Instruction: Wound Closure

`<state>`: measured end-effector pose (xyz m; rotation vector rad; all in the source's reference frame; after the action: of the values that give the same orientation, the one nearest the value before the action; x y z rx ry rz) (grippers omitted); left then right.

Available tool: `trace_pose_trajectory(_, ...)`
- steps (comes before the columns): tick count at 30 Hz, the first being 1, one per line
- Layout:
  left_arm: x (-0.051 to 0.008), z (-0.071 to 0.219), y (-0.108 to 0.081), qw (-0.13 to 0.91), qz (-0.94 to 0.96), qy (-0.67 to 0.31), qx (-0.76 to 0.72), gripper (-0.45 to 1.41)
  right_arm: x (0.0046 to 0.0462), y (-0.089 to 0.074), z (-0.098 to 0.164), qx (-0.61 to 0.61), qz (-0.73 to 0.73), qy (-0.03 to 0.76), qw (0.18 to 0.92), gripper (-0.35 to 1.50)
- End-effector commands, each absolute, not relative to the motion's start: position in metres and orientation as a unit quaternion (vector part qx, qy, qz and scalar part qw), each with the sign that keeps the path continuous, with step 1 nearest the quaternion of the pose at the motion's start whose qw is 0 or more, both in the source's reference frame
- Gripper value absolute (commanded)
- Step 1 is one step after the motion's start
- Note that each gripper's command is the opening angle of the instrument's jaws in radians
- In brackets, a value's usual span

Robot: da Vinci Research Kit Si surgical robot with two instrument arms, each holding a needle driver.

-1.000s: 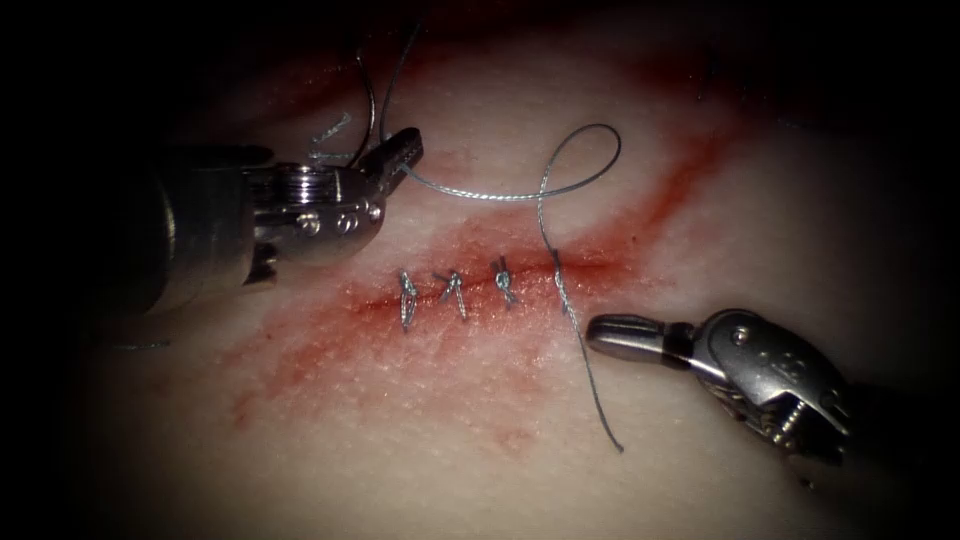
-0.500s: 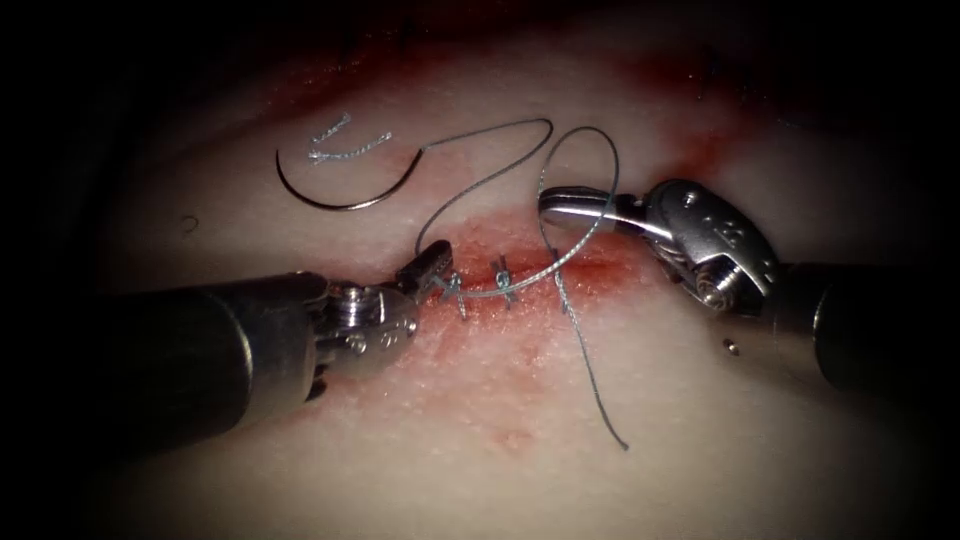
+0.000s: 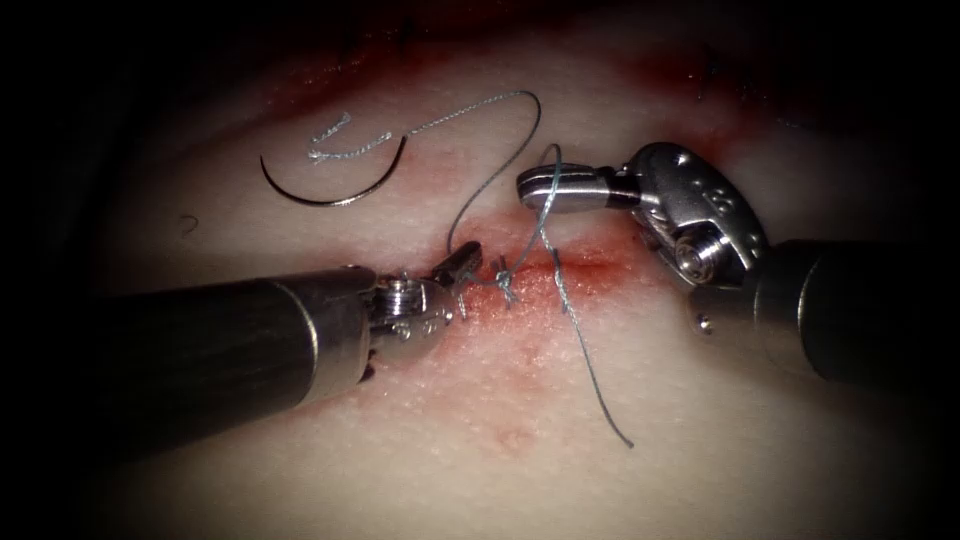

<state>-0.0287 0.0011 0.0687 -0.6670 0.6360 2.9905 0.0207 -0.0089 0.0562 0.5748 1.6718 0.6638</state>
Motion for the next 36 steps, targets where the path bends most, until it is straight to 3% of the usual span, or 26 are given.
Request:
trace_pose_trajectory(1, -0.0295, 0.0692, 0.0009, 0.007, 0.956, 0.202, -0.214, -0.45, 0.0223, -0.0091, 0.0572, 0.244, 0.284, 0.709, 0.598, -0.35)
trace_pose_trajectory(9, -0.0305, 0.0679, 0.0007, 0.010, 0.956, 0.197, -0.217, -0.45, 0.0234, -0.0088, 0.0583, 0.214, 0.279, 0.694, 0.629, -0.35)
trace_pose_trajectory(17, -0.0300, 0.0701, 0.0031, 0.013, 0.954, 0.197, -0.226, -0.45, 0.0224, -0.0103, 0.0575, 0.306, 0.181, 0.731, 0.583, -0.35)
trace_pose_trajectory(24, -0.0298, 0.0714, 0.0036, 0.012, 0.953, 0.194, -0.234, -0.45, 0.0218, -0.0110, 0.0570, 0.320, 0.147, 0.723, 0.594, -0.35)
trace_pose_trajectory(35, -0.0309, 0.0709, 0.0033, 0.009, 0.951, 0.186, -0.246, -0.45, 0.0228, -0.0118, 0.0573, 0.410, -0.131, 0.647, 0.629, -0.35)
trace_pose_trajectory(36, -0.0309, 0.0708, 0.0033, 0.009, 0.951, 0.186, -0.246, -0.45, 0.0229, -0.0120, 0.0573, 0.415, -0.144, 0.637, 0.633, -0.16)
